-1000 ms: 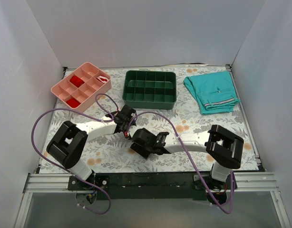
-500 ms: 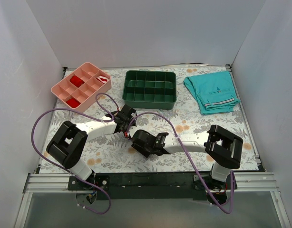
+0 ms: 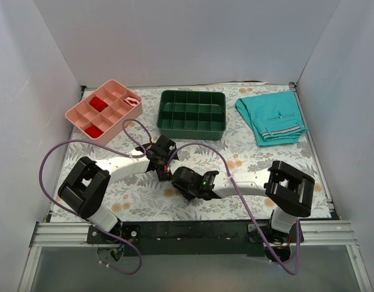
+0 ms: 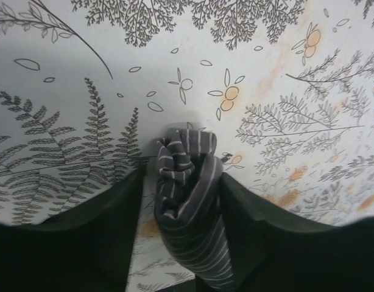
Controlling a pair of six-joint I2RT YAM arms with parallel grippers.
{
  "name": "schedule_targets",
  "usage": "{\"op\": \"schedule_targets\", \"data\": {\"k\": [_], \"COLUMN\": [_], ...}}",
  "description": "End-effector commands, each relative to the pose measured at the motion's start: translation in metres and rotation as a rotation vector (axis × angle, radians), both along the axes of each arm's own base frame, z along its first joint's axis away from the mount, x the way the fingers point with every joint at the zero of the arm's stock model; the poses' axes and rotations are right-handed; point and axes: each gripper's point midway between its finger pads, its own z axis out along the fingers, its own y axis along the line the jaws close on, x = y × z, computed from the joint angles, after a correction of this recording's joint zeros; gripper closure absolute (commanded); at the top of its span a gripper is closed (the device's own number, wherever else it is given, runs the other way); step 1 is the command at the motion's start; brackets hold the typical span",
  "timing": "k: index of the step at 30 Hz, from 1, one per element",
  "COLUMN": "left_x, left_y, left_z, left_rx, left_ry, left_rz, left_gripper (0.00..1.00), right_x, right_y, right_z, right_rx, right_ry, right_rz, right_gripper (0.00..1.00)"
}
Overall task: Roll the underwear
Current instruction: Pick up the underwear from the center of the board.
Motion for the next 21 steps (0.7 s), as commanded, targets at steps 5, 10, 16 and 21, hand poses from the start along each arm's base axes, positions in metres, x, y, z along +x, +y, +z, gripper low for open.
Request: {"op": "schedule_targets", "data": {"k": [5, 10, 16, 21], "left_x": [0.021, 0.031, 0.038, 0.039], "left_y": [0.025, 0.042, 0.052, 0.054], "left_z": [0.029, 0.04, 0.063, 0.081], "left_rx": [0.072, 0.063, 0.035, 0.014], "left_ry": [-0.089, -0.118, -0.196, -0.238], "left_rz": [0.138, 0.209, 0.219, 0.204], "left_gripper": [0.23, 0.13, 0.1, 0.07], "right_x": [-0.018, -0.002, 0.036, 0.074], "right_y": [-0.027, -0.033, -0.042, -0.06], "right_z": [-0.003, 0.027, 0.074, 0.097], "right_rx": [0.053, 0.147, 0.271, 0.296], "right_ry": [0.144, 0.136, 0.121, 0.105], "right_rz": [-0.09, -0.15, -0.225, -0.298], "right_gripper": [0.99, 0.99, 0.99, 0.99]}}
